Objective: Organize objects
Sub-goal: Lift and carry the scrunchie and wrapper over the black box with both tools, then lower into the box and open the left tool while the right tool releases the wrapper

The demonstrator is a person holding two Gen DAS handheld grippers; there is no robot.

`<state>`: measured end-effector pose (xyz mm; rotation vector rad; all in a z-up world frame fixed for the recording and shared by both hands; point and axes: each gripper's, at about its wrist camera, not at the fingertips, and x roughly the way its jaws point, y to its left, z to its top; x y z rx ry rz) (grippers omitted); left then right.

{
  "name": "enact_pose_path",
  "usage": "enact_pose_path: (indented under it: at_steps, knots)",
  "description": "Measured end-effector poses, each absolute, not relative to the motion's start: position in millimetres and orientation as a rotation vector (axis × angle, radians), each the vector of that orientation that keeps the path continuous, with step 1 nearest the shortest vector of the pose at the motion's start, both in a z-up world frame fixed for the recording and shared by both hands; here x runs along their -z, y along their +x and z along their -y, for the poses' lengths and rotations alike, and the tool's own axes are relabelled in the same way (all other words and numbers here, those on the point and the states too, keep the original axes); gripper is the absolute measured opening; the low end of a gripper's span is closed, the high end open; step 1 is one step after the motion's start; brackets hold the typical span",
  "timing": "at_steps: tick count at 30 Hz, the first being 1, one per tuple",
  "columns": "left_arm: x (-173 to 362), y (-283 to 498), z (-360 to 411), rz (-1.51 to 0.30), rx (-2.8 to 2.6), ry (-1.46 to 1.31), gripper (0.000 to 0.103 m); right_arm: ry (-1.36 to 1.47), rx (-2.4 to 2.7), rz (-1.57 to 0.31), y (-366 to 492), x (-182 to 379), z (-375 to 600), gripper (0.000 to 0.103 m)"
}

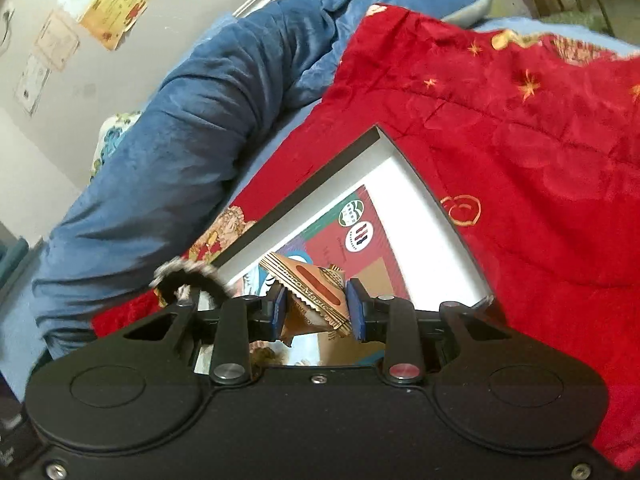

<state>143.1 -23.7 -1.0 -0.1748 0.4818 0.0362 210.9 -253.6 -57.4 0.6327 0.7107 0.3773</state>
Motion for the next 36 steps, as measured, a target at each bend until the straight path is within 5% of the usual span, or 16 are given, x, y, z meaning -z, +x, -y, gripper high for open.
enact_pose_path:
  at_steps: [14,36]
  knots:
    - [29,155,53,-0.665,-0.038,-0.1,0.017,0.569,-0.317,-0.726,214,59,253,0.031]
    - [32,157,53,-0.715,-0.052,-0.146,0.017,0.581,-0.341,-0.74,216,59,251,0.031]
